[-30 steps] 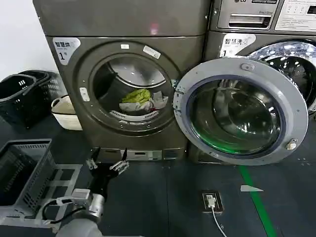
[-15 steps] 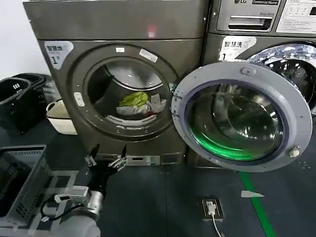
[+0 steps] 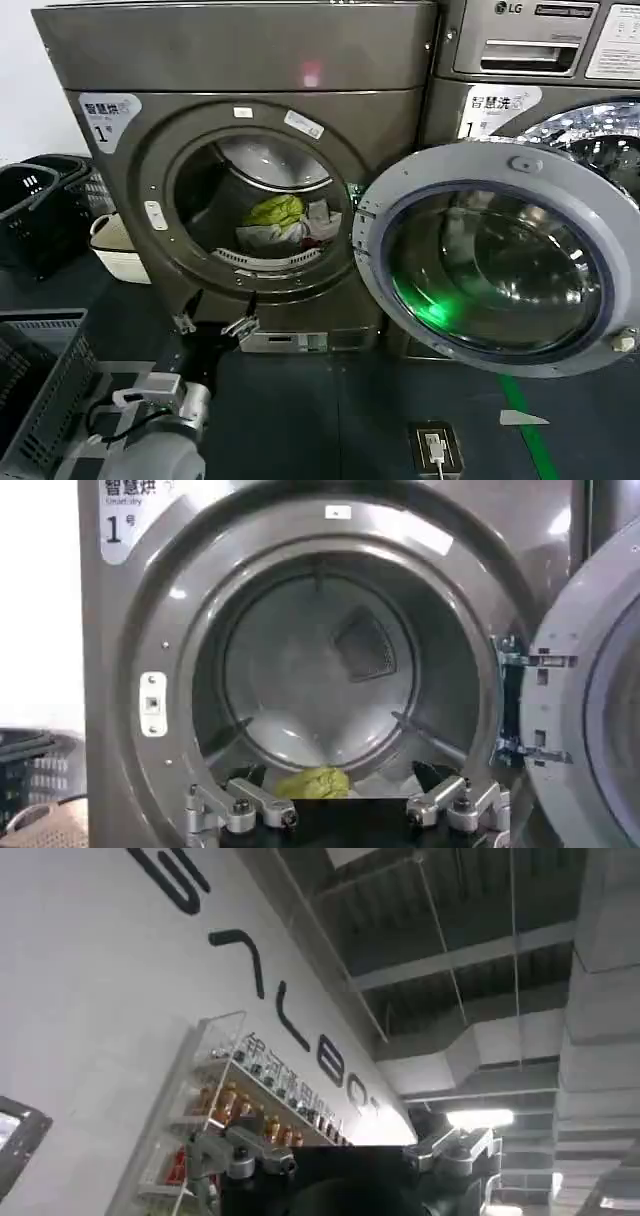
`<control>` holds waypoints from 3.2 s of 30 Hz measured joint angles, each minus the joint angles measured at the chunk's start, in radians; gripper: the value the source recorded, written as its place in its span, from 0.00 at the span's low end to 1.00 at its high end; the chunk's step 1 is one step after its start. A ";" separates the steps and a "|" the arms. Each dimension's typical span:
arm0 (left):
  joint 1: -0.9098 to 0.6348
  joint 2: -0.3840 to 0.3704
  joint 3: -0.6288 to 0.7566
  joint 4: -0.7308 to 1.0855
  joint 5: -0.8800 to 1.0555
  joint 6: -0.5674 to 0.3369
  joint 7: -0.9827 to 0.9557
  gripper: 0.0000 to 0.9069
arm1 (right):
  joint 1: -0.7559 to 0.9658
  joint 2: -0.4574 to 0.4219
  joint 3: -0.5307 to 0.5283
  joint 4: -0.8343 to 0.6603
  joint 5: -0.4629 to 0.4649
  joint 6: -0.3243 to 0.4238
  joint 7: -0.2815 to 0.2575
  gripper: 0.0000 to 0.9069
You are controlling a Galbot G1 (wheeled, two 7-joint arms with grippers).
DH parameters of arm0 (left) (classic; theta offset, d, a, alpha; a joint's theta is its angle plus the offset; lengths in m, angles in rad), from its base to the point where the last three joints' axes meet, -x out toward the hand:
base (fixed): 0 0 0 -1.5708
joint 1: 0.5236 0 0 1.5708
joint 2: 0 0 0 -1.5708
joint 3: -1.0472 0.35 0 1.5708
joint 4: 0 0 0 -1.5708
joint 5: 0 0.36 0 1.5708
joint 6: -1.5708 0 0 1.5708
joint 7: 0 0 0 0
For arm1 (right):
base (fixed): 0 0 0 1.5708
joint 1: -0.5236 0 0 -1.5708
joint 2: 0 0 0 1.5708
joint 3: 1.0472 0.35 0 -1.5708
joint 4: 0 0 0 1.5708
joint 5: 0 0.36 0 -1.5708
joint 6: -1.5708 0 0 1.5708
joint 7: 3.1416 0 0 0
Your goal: Grasp the clothes from the dryer.
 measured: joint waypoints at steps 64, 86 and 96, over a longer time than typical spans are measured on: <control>-0.563 0.001 0.059 0.606 -0.064 -0.118 -0.010 1.00 | -0.068 0.017 0.080 0.033 0.040 -0.004 0.012 1.00; -1.150 -0.065 0.089 1.476 -0.021 -0.244 0.152 1.00 | -0.049 0.010 0.078 0.028 0.053 -0.002 0.005 1.00; -1.343 -0.043 0.190 1.793 0.068 -0.266 0.435 1.00 | -0.043 0.012 0.063 0.031 0.051 0.001 0.005 1.00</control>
